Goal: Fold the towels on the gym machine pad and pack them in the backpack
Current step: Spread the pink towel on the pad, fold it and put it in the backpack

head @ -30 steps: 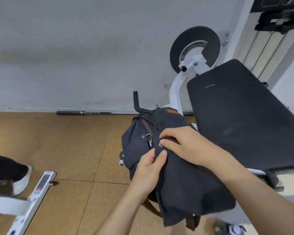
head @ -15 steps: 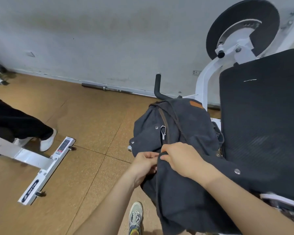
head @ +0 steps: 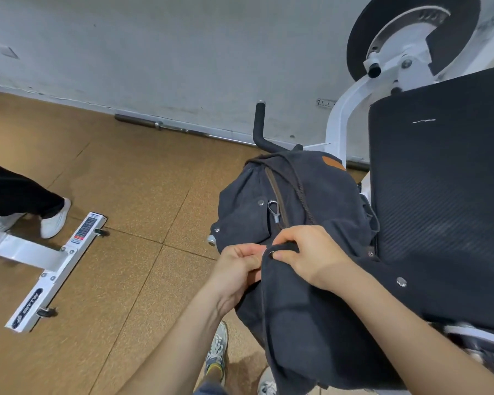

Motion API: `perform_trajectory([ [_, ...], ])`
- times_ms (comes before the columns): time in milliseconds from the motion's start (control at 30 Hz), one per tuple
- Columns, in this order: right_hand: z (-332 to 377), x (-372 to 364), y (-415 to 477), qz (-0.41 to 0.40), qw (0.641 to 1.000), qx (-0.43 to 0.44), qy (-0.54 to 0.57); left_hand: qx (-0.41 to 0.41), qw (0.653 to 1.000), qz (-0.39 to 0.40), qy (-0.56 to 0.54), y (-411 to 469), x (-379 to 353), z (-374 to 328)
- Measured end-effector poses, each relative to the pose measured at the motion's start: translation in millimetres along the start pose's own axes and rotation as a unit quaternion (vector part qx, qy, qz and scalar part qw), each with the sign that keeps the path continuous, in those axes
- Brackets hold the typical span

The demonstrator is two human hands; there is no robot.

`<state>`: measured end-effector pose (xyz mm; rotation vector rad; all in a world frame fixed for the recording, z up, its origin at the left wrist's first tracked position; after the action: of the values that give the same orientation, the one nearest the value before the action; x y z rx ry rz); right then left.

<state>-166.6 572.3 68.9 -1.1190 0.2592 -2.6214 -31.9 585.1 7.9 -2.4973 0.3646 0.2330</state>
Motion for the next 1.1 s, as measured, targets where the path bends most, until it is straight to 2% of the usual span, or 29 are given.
perform_trajectory([
  [200, -6, 5, 2, -0.016, 0.998, -0.027, 0.046, 0.004, 0.999, 0.014, -0.041, -1, -2, -2],
  [267, -7, 7, 3, -0.022, 0.997, -0.035, 0.059, -0.007, 1.0, 0.008, -0.002, 0, -3, -5],
  [367, -12, 7, 4, -0.036, 0.995, -0.05, 0.074, -0.02, 0.993, -0.049, 0.108, 5, -1, -2],
  [600, -14, 0, 3, -0.014, 0.996, -0.079, 0.049, -0.04, 0.977, -0.087, 0.192, 10, -5, 9],
  [667, -10, 0, -3, -0.015, 0.997, -0.059, 0.045, -0.047, 0.972, -0.119, 0.197, 9, -2, 12],
  [733, -5, 4, -11, -0.045, 0.999, -0.018, 0.007, -0.049, 0.969, -0.152, 0.191, 8, 0, 13],
  [800, -7, 16, -25, -0.11, 0.993, -0.002, -0.037, -0.035, 0.97, -0.156, 0.183, 8, 1, 15],
  [900, -39, 51, -60, -0.242, 0.965, -0.09, -0.037, -0.007, 0.963, -0.122, 0.241, 9, 2, 11],
  [933, -56, 62, -75, -0.261, 0.952, -0.151, -0.041, -0.016, 0.946, -0.119, 0.301, 8, 2, 5],
  [967, -73, 70, -89, -0.257, 0.939, -0.224, -0.048, -0.042, 0.914, -0.131, 0.381, 5, 2, -5],
  [1000, -88, 74, -102, -0.232, 0.926, -0.294, -0.048, -0.086, 0.868, -0.154, 0.465, 0, -1, -19],
  [1067, -104, 74, -114, -0.169, 0.913, -0.37, -0.026, -0.232, 0.771, -0.175, 0.567, -14, -26, -52],
  [1100, -106, 72, -113, -0.139, 0.916, -0.375, -0.029, -0.307, 0.744, -0.152, 0.574, -18, -44, -64],
])
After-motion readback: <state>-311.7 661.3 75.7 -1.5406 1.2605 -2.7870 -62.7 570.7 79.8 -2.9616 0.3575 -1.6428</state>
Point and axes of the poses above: each hand's wrist, its own y-axis towards the middle knuckle, its own x-axis out of the back of the hand, z = x × y, the point moved 6 cm from there along y, towards the middle knuckle, and after that the axes turned 8 degrees about y, right-handed, at the moved point
